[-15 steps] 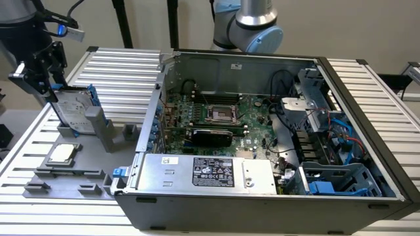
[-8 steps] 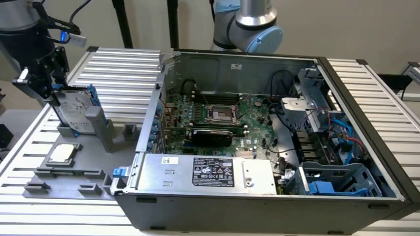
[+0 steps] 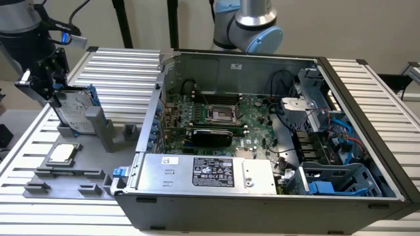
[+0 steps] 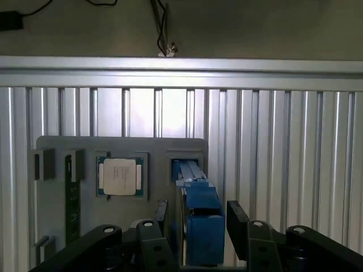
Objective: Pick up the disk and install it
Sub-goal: 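Pick up the disk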
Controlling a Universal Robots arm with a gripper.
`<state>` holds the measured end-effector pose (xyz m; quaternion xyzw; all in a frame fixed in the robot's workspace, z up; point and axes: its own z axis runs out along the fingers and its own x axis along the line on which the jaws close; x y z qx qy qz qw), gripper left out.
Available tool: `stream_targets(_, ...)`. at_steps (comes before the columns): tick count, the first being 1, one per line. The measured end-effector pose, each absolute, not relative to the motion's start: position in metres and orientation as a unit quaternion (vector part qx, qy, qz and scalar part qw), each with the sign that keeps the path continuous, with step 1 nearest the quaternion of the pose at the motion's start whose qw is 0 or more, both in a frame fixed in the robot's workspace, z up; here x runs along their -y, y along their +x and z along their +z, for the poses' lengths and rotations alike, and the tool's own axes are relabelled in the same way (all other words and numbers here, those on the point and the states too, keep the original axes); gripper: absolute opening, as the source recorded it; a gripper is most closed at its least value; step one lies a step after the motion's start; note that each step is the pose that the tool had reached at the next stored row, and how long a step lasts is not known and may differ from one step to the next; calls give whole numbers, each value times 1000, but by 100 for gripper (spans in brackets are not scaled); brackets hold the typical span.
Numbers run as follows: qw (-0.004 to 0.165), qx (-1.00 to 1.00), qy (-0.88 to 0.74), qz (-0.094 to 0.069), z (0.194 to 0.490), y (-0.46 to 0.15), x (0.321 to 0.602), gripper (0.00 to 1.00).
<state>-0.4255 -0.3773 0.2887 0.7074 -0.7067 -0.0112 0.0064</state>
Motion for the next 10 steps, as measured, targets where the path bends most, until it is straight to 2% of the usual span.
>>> stream_targets(4,6,707,708,-11,287,-426,377,54)
stream_targets(5,6,707,708,-11,287,-426,377,52)
stream_targets(6,6,707,708,-11,287,-426,377,45)
stream_targets(10,5,707,708,-10,285,-426,378,45)
